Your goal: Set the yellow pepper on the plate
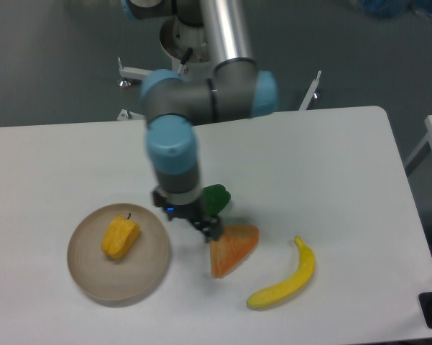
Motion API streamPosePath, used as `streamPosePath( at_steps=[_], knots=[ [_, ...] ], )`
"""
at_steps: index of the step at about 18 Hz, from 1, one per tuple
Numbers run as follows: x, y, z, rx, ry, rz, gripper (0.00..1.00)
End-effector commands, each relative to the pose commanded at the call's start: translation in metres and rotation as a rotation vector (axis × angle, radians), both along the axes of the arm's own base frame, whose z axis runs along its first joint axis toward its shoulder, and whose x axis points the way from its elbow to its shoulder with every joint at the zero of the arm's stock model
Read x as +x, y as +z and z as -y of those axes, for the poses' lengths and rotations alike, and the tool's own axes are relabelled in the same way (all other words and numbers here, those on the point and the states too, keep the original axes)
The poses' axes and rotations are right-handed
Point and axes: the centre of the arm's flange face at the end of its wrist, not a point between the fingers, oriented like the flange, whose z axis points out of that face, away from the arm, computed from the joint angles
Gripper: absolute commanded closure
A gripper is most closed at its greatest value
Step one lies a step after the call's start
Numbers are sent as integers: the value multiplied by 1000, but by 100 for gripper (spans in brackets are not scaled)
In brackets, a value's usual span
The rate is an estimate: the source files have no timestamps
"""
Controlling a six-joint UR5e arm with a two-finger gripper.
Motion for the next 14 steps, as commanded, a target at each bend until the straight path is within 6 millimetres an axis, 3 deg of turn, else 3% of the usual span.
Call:
streamPosePath(
  at_steps=[6, 14],
  knots=[
    [-30, -5, 13, -13, -46, -2, 0],
    [-32, -5, 14, -14, -41, -2, 0]
  ],
)
